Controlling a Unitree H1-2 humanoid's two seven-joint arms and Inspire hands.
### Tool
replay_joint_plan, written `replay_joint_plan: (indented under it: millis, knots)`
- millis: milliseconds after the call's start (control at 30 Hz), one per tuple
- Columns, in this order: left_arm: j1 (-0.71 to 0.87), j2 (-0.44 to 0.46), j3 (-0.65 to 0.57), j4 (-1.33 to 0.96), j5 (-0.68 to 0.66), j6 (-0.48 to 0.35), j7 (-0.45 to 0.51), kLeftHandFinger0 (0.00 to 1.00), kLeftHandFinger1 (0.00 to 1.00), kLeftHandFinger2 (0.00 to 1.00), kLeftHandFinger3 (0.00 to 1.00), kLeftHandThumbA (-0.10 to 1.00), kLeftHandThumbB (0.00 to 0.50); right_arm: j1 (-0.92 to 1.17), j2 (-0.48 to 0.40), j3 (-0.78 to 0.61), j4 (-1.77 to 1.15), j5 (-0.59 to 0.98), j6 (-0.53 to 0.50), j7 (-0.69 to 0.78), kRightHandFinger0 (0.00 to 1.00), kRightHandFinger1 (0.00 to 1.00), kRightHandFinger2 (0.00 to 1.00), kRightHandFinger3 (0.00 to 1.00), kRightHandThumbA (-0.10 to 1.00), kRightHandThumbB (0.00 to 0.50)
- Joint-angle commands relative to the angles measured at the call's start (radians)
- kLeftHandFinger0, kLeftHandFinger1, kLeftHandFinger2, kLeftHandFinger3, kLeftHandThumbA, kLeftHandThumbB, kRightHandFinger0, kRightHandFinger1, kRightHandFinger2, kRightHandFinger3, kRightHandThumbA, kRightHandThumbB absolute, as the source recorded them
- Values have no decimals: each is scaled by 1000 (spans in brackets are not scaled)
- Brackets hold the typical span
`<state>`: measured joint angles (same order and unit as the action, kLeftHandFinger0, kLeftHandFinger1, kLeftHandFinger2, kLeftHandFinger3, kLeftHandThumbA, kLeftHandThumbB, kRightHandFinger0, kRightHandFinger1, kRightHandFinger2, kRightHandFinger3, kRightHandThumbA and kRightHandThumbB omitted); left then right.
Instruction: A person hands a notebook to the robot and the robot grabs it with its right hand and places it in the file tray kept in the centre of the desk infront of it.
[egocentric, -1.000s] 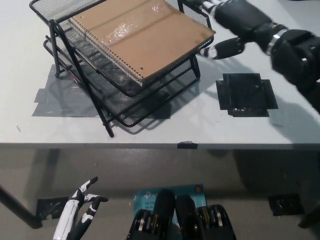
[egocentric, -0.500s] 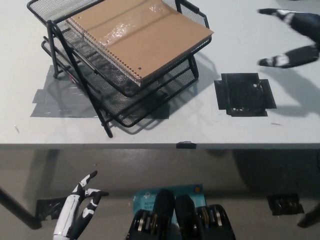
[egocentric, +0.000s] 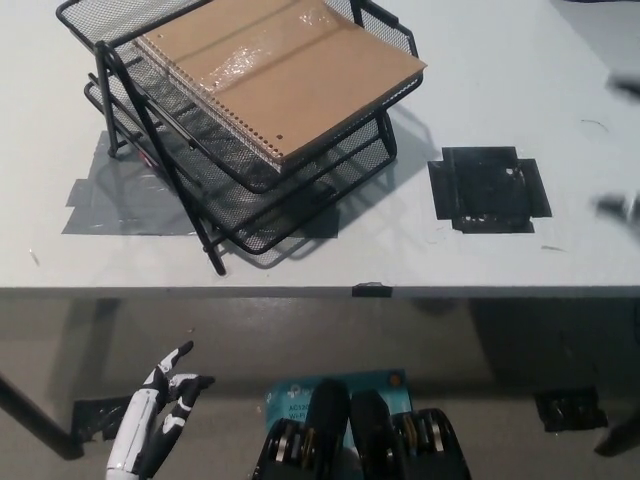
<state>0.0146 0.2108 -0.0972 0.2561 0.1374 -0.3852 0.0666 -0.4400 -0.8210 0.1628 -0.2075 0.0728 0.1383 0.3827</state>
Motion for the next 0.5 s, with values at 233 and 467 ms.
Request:
replay_joint_plan:
  millis: [233,467]
  knots:
    - [49,-19,16,-93,-60,-50,-24,980,931,947,1000,917,370,615,644,-122,-306,365,-310,-251,1000,1000,1000,1000,1000,357]
    - [73,-25,12,-95,-60,-61,-28,987,953,973,1000,929,358,721,795,-165,-104,241,-262,-224,1000,1000,1000,1000,1000,288]
